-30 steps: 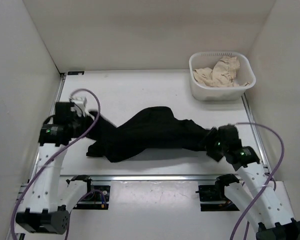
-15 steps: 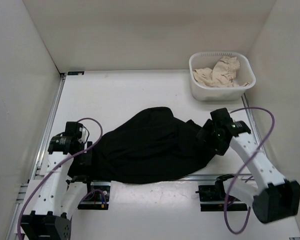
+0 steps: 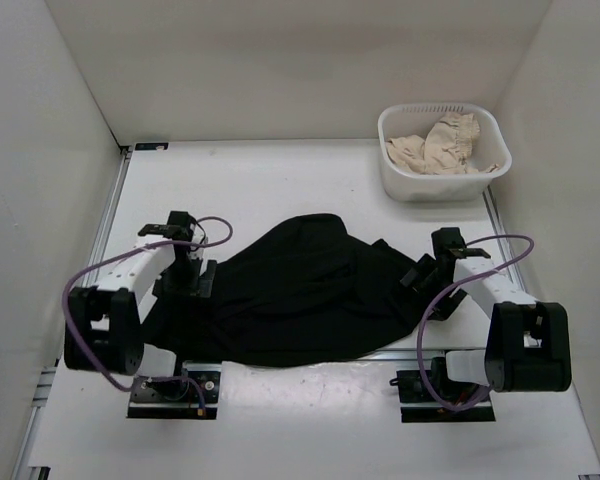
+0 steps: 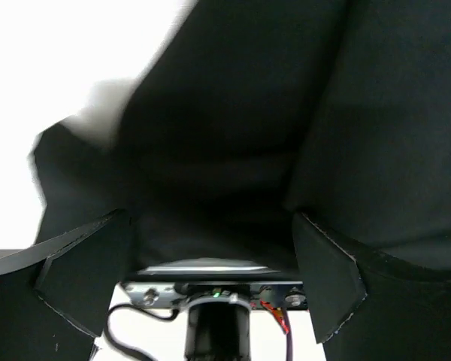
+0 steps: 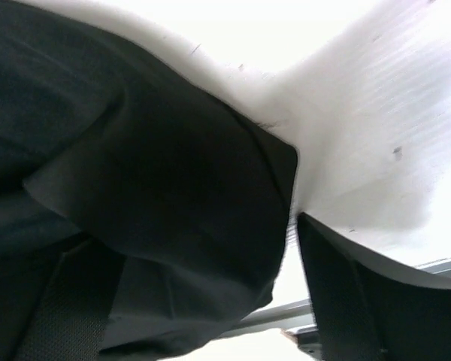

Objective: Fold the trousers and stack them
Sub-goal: Flatten the trousers out

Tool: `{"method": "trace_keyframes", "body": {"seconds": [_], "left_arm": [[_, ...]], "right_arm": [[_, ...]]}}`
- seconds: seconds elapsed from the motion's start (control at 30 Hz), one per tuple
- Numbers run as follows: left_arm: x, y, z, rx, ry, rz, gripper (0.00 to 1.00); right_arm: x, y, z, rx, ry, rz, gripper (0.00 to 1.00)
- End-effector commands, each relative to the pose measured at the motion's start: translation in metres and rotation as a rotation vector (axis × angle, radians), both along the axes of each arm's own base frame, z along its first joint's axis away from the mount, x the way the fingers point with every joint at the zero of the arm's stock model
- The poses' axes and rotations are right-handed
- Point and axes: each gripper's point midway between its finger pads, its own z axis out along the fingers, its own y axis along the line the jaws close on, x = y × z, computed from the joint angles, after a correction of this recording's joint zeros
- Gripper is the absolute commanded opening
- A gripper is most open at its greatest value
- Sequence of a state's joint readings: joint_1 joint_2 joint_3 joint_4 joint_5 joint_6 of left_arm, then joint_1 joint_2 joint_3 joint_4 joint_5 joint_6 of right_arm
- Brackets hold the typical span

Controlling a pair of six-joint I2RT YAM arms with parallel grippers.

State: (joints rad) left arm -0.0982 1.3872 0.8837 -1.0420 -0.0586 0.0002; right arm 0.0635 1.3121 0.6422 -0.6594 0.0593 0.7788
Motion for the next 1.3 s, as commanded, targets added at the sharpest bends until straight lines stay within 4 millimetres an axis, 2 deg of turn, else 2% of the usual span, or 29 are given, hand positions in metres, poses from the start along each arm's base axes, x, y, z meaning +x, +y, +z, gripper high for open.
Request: {"method": "trace_keyframes", "body": {"seconds": [0.0, 0.03, 0.13, 0.17, 0.2, 0.23, 0.27, 0.3, 0.37, 0.4, 0.43, 0.47, 0.5, 0.57, 0.63, 0.67, 0.7, 0.73, 0.8, 0.83, 0.87, 0.9, 0.97, 1.03, 1.07, 1.1, 1.17, 1.2, 1.27], "left_arm": [[-0.002, -0.020, -0.027, -0.089, 0.047, -0.021, 1.00], [-0.007, -0.022, -0.038, -0.103, 0.094, -0.020, 1.00], [-0.009, -0.038, -0.047, -0.189, 0.136, -0.019, 0.99], [-0.007, -0.044, -0.051, -0.220, 0.167, -0.016, 0.88], [-0.004, -0.044, -0.053, -0.219, 0.178, -0.015, 0.71], [0.000, -0.045, -0.056, -0.218, 0.190, -0.013, 0.50], [0.001, -0.045, -0.065, -0.213, 0.235, -0.008, 0.14], [0.023, -0.038, -0.063, -0.173, 0.200, -0.003, 0.14], [0.052, -0.027, -0.068, -0.143, 0.174, 0.026, 0.14], [0.098, -0.013, -0.052, -0.129, 0.061, 0.064, 0.14], [0.123, -0.004, -0.040, -0.123, -0.003, 0.084, 0.14], [0.144, 0.002, -0.024, -0.125, -0.061, 0.101, 0.14], [0.182, 0.014, 0.013, -0.127, -0.191, 0.123, 0.14], [0.199, 0.019, 0.047, -0.127, -0.271, 0.127, 0.14], [0.189, 0.012, 0.074, -0.129, -0.282, 0.111, 0.14], [0.177, 0.009, 0.073, -0.130, -0.256, 0.104, 0.14], [0.163, 0.004, 0.079, -0.131, -0.247, 0.094, 0.14], [0.129, -0.011, 0.059, -0.158, -0.135, 0.068, 0.14], [0.095, -0.018, 0.050, -0.157, -0.079, 0.044, 0.14], [0.079, -0.021, 0.041, -0.155, -0.042, 0.036, 0.14], [0.045, -0.018, 0.022, -0.129, 0.053, 0.035, 0.14], [0.028, -0.015, 0.020, -0.116, 0.079, 0.037, 0.14], [-0.015, -0.005, 0.003, -0.065, 0.186, 0.043, 0.17], [-0.036, 0.001, 0.002, -0.034, 0.203, 0.043, 0.33], [-0.051, 0.007, -0.002, -0.002, 0.234, 0.042, 0.52], [-0.053, 0.010, -0.001, 0.014, 0.226, 0.042, 0.59], [-0.051, 0.016, 0.003, 0.033, 0.188, 0.052, 0.70], [-0.036, 0.019, 0.012, 0.039, 0.139, 0.067, 0.83], [-0.010, 0.024, 0.025, 0.033, 0.047, 0.097, 0.90]], "right_arm": [[0.017, 0.028, -0.021, 0.157, -0.057, -0.027, 0.90], [0.015, 0.030, -0.023, 0.167, -0.040, -0.035, 0.77], [0.035, 0.038, -0.010, 0.205, -0.085, -0.037, 0.46], [0.041, 0.039, -0.007, 0.205, -0.093, -0.037, 0.25], [0.048, 0.041, -0.003, 0.215, -0.102, -0.033, 0.17], [0.066, 0.042, 0.010, 0.219, -0.143, -0.029, 0.10], [0.075, 0.043, 0.014, 0.220, -0.149, -0.028, 0.00], [0.081, 0.043, 0.021, 0.220, -0.151, -0.028, 0.00], [0.112, 0.044, 0.050, 0.201, -0.226, -0.020, 0.00], [0.113, 0.041, 0.058, 0.183, -0.217, -0.026, 0.00], [0.127, 0.030, 0.075, 0.121, -0.256, -0.045, 0.00], [0.127, 0.023, 0.084, 0.080, -0.263, -0.068, 0.00], [0.114, 0.007, 0.086, 0.033, -0.219, -0.118, 0.00], [0.087, -0.016, 0.088, -0.020, -0.207, -0.230, 0.00], [0.052, -0.045, 0.077, -0.049, -0.173, -0.367, 0.00], [0.036, -0.052, 0.083, -0.045, -0.223, -0.415, 0.00], [0.006, -0.063, 0.061, -0.070, -0.167, -0.487, 0.00], [-0.008, -0.068, 0.057, -0.087, -0.164, -0.511, 0.00], [-0.035, -0.070, 0.051, -0.125, -0.165, -0.553, 0.06], [-0.042, -0.069, 0.049, -0.126, -0.157, -0.553, 0.13], [-0.053, -0.065, 0.048, -0.116, -0.138, -0.562, 0.24], [-0.060, -0.061, 0.045, -0.107, -0.115, -0.559, 0.56], [-0.070, -0.059, 0.046, -0.108, -0.088, -0.566, 0.74], [-0.062, -0.063, 0.057, -0.122, -0.146, -0.530, 0.80], [-0.054, -0.066, 0.064, -0.129, -0.186, -0.495, 0.82], [-0.033, -0.068, 0.077, -0.118, -0.277, -0.457, 0.82], [-0.004, -0.069, 0.102, -0.139, -0.336, -0.332, 0.82], [0.012, -0.063, 0.112, -0.132, -0.366, -0.260, 0.81], [0.044, -0.057, 0.130, -0.167, -0.344, -0.141, 0.81]]}}
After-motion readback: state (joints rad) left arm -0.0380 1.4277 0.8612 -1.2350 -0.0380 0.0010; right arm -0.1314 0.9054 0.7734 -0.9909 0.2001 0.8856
